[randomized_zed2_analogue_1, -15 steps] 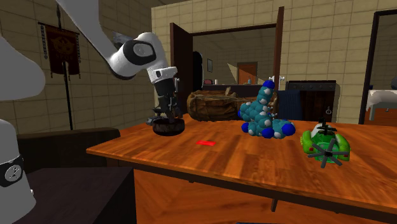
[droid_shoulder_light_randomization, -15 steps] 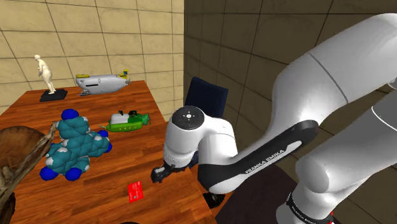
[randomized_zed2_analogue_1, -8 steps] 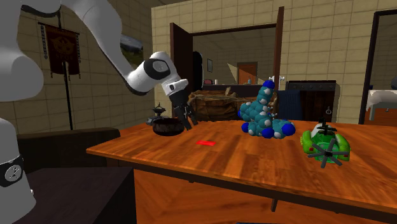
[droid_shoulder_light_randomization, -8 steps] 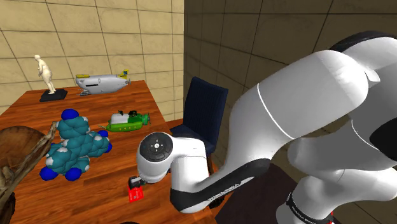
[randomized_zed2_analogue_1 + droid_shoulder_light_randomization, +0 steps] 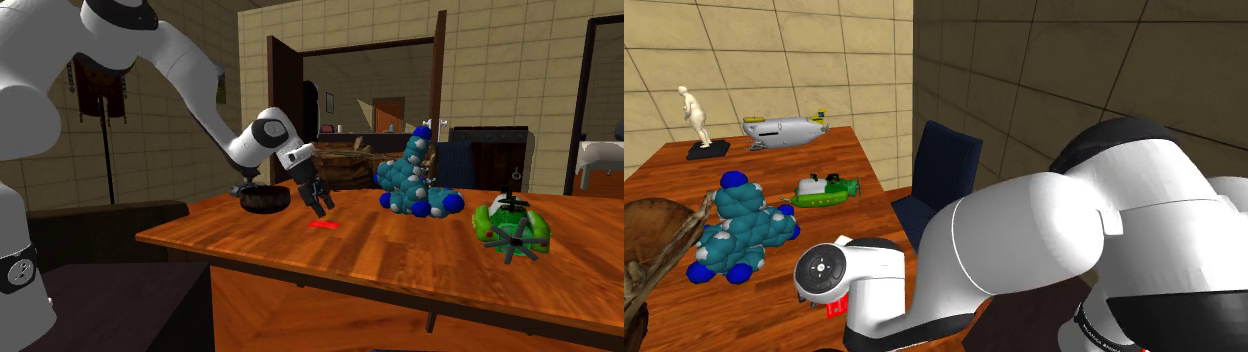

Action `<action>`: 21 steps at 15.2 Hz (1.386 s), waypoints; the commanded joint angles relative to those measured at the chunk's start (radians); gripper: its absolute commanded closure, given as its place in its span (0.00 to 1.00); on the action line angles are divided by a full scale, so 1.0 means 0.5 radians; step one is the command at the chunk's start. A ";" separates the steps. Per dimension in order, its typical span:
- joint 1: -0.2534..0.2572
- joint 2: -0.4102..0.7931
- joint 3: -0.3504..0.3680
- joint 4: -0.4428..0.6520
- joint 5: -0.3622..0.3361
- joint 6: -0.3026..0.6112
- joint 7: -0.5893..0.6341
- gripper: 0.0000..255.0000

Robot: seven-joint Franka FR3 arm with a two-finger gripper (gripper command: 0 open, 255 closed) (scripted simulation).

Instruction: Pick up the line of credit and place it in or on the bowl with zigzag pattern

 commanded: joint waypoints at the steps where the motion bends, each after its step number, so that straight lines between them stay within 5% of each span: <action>1: -0.057 -0.058 0.040 0.044 0.020 0.023 -0.002 0.00; 6: -0.199 -0.173 0.136 0.121 0.058 0.098 -0.029 0.00; 14: -0.199 -0.173 0.135 0.120 0.058 0.098 -0.029 0.00; 15: -0.199 -0.173 0.135 0.120 0.058 0.098 -0.029 1.00; 21: -0.208 -0.171 0.136 0.116 0.057 0.105 -0.036 1.00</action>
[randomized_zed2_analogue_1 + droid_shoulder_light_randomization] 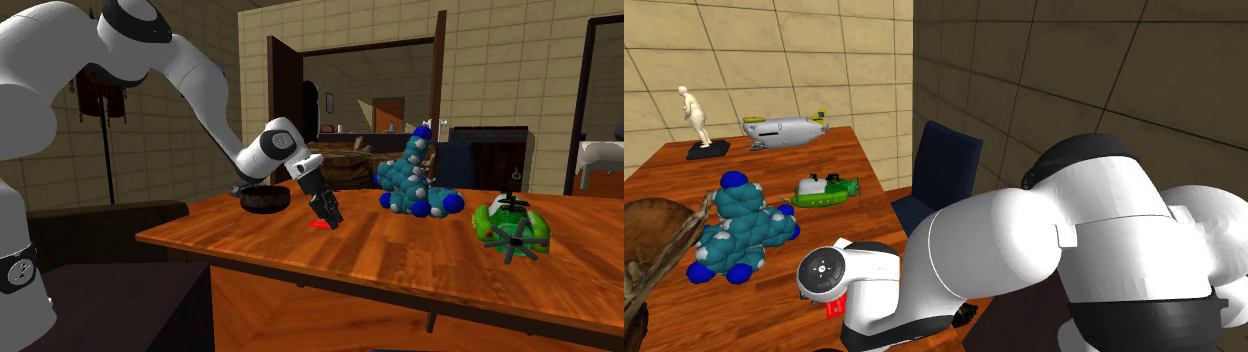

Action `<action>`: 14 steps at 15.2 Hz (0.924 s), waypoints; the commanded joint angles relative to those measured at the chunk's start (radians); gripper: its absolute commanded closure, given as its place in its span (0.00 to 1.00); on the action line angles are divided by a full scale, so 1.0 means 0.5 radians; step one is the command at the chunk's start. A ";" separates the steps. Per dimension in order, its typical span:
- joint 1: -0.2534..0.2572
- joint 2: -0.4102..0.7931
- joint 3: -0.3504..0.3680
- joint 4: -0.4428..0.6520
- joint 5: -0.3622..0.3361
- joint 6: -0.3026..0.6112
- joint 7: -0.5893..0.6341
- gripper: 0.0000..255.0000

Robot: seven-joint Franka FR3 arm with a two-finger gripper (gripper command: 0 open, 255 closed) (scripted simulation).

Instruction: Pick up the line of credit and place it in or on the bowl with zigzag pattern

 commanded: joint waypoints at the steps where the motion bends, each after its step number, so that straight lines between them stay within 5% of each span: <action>1: -0.005 -0.010 0.005 -0.012 0.000 0.001 -0.001 1.00; 14: 0.124 0.202 -0.143 -0.036 -0.073 -0.181 -0.044 1.00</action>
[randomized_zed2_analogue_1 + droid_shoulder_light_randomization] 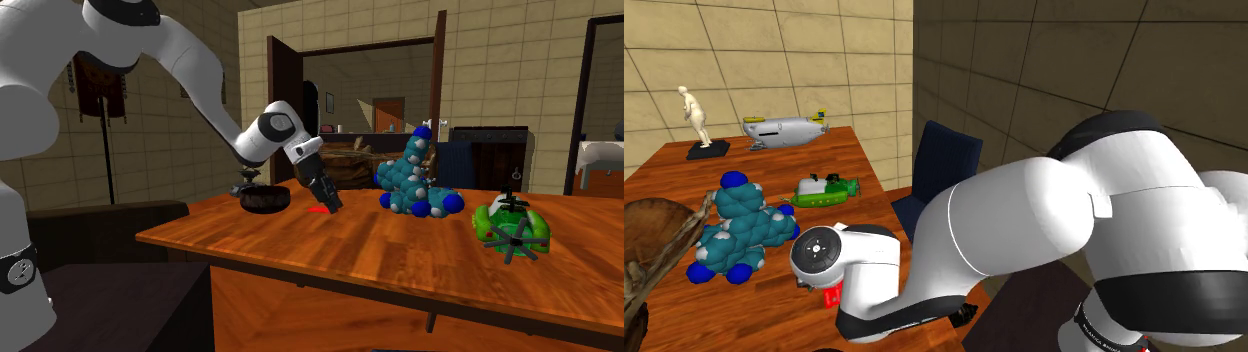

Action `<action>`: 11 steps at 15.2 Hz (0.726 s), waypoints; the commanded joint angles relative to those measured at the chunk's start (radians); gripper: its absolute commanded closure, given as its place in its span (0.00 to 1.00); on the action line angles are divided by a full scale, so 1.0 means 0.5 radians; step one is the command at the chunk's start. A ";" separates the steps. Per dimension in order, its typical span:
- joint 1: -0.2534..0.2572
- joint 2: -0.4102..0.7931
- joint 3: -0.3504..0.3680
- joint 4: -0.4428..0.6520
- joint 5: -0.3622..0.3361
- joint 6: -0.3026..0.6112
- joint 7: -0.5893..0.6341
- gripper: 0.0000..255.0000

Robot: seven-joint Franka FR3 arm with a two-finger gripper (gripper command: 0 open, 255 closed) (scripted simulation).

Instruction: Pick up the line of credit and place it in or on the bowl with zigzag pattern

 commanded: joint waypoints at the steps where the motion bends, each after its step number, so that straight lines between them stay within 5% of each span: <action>1: 0.022 0.036 -0.027 0.005 -0.014 -0.040 -0.008 1.00; 11: 0.141 0.220 -0.171 0.020 -0.096 -0.222 -0.045 1.00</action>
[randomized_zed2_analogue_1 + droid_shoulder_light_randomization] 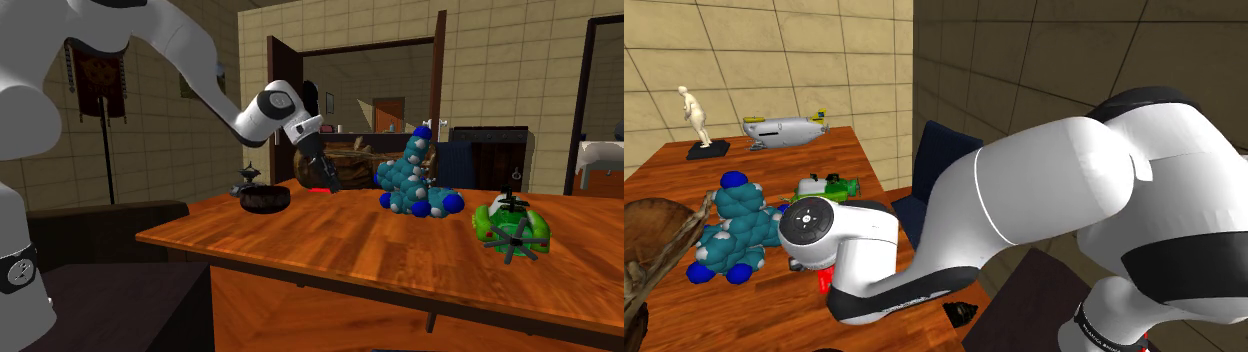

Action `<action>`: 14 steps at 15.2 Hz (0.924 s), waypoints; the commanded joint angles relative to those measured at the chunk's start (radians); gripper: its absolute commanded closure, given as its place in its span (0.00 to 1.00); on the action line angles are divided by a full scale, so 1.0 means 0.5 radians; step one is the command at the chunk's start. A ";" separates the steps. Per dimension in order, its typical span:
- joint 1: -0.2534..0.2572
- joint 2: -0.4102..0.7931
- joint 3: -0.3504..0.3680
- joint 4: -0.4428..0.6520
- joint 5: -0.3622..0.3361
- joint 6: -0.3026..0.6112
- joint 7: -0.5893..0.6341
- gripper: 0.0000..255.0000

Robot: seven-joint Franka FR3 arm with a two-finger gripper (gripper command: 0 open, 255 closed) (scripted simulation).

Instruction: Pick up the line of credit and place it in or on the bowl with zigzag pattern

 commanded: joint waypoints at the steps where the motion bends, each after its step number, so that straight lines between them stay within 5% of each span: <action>1: 0.031 0.042 -0.035 -0.002 -0.021 -0.037 -0.005 1.00; 7: 0.097 0.137 -0.113 0.027 -0.070 -0.149 -0.023 1.00; 14: 0.528 0.197 -0.231 -0.039 -0.163 -0.328 0.287 1.00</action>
